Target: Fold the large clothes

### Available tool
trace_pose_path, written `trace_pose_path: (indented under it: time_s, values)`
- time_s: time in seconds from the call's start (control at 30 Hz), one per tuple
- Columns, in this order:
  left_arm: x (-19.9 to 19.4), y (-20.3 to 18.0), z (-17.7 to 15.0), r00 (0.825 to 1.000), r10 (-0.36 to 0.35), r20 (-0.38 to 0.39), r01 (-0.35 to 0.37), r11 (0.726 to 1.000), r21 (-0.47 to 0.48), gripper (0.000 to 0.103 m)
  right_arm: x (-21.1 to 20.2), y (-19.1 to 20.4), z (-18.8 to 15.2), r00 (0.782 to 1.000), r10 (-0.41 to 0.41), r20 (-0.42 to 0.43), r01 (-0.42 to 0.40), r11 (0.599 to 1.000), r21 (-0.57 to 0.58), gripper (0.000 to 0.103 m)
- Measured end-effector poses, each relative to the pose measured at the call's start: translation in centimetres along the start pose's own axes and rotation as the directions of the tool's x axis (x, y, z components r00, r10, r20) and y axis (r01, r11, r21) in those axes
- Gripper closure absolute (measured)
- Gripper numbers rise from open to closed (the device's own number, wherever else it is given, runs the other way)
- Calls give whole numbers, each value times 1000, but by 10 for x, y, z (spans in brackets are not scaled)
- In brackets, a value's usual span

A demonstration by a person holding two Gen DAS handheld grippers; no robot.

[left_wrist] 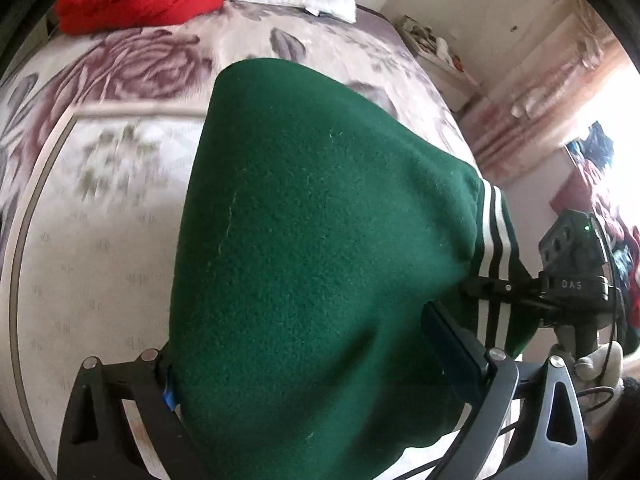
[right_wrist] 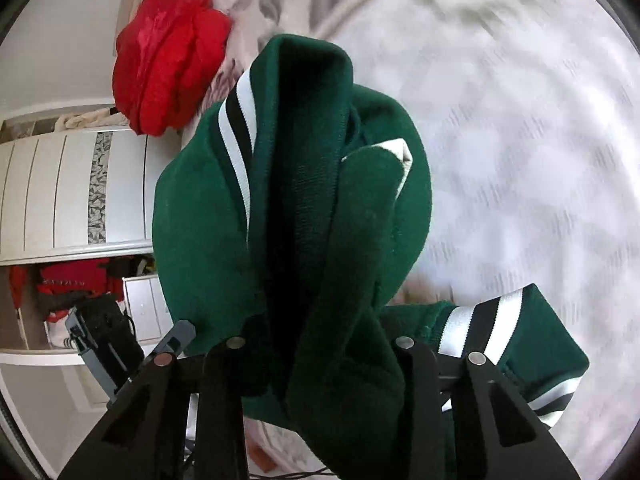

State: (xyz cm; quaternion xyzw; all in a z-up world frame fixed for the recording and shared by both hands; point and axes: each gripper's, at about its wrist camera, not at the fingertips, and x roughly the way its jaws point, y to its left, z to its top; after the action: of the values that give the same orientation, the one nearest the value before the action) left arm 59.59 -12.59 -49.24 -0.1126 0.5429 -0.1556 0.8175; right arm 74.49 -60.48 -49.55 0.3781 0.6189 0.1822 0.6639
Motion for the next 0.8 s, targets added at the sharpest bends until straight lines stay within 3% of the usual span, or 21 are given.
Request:
trace_pose_path:
  time_s: [0.13, 0.27, 0.37, 0.4, 0.43, 0.53, 0.57, 0.63, 0.67, 0.7, 0.77, 0.8]
  values:
    - [54, 22, 62, 999, 51, -7, -51, 999, 0, 3, 24, 3, 94, 999, -32, -5, 32, 999, -31, 66]
    - [112, 47, 97, 989, 118, -90, -114, 992, 47, 3, 58, 1, 165, 991, -133, -32, 130, 989, -69, 67]
    - [131, 57, 99, 985, 133, -110, -124, 989, 86, 3, 76, -6, 185, 983, -167, -71, 164, 986, -39, 57]
    - [130, 58, 98, 985, 129, -110, -120, 989, 86, 2, 79, -7, 184, 980, -182, -76, 180, 983, -29, 47]
    - [128, 58, 97, 986, 124, -109, -115, 990, 85, 3, 84, -3, 181, 976, -200, -80, 199, 980, -31, 35]
    - [109, 57, 92, 989, 130, -69, -126, 990, 66, 3, 63, -6, 160, 955, -294, -44, 290, 954, -74, 26]
    - [96, 55, 88, 990, 136, -36, -134, 989, 58, 3, 56, -4, 151, 937, -350, -16, 346, 932, -107, 25]
    - [69, 46, 78, 986, 159, 50, -161, 985, 58, 3, 34, 13, 125, 872, -481, 87, 489, 855, -172, 16]
    - [53, 39, 71, 977, 184, 104, -192, 979, 65, 3, 23, 23, 106, 813, -560, 156, 582, 791, -192, 11]
    - [43, 34, 66, 969, 207, 133, -218, 973, 72, 3, 23, 35, 92, 776, -597, 201, 629, 750, -202, 4]
    - [18, 20, 51, 953, 242, 182, -257, 964, 66, 2, 15, 51, 50, 677, -681, 280, 735, 641, -221, 0]
    - [4, 12, 42, 947, 253, 199, -269, 961, 57, 1, 13, 59, 32, 651, -698, 298, 758, 613, -221, 0]
